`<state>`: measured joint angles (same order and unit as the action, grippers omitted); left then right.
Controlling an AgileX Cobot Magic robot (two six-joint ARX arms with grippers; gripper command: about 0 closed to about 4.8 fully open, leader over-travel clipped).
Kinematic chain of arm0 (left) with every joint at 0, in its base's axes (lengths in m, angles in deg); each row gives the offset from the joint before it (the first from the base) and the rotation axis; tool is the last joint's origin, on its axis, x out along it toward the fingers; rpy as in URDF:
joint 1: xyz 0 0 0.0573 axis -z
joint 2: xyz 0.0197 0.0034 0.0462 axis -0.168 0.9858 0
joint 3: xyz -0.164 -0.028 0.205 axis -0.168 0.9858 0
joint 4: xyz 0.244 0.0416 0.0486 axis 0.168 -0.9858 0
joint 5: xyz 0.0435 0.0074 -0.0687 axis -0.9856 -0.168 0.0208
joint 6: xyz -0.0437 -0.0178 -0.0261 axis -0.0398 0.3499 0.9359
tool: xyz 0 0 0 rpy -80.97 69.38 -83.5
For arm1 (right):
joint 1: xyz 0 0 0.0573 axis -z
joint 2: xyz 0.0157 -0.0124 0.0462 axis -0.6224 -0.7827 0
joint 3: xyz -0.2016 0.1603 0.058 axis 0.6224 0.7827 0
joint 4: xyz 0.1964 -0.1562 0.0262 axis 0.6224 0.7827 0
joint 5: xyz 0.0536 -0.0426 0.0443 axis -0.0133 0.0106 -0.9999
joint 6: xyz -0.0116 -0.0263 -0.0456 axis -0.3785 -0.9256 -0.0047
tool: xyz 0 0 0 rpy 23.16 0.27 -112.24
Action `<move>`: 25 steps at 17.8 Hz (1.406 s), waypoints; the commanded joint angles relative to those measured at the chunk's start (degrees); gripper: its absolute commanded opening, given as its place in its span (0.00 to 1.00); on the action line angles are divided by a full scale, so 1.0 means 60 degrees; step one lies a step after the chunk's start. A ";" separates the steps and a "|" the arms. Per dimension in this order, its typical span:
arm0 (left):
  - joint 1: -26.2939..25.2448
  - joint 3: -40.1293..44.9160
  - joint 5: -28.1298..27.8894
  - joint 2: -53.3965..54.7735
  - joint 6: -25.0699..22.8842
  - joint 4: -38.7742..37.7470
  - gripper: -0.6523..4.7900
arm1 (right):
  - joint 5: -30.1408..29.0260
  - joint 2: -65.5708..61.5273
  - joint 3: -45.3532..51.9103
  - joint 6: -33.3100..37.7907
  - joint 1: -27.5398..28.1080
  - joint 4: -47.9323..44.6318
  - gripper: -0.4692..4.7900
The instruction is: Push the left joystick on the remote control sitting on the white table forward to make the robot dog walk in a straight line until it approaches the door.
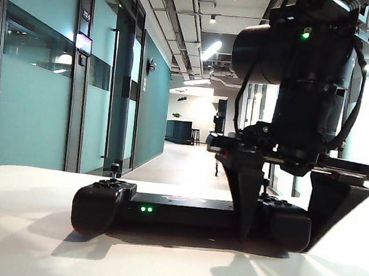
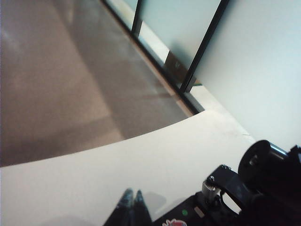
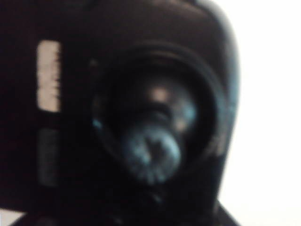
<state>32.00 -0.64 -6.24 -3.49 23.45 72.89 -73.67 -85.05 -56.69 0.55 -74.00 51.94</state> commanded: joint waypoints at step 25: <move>0.0004 0.4987 -0.1424 -0.6036 -0.0812 0.1424 0.11 | 0.1534 0.7592 0.1829 -0.2900 -0.0583 -0.2973 0.08</move>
<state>32.00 28.38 -13.34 -39.36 18.66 78.52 -64.45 -39.55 -45.46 -16.65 -77.43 34.65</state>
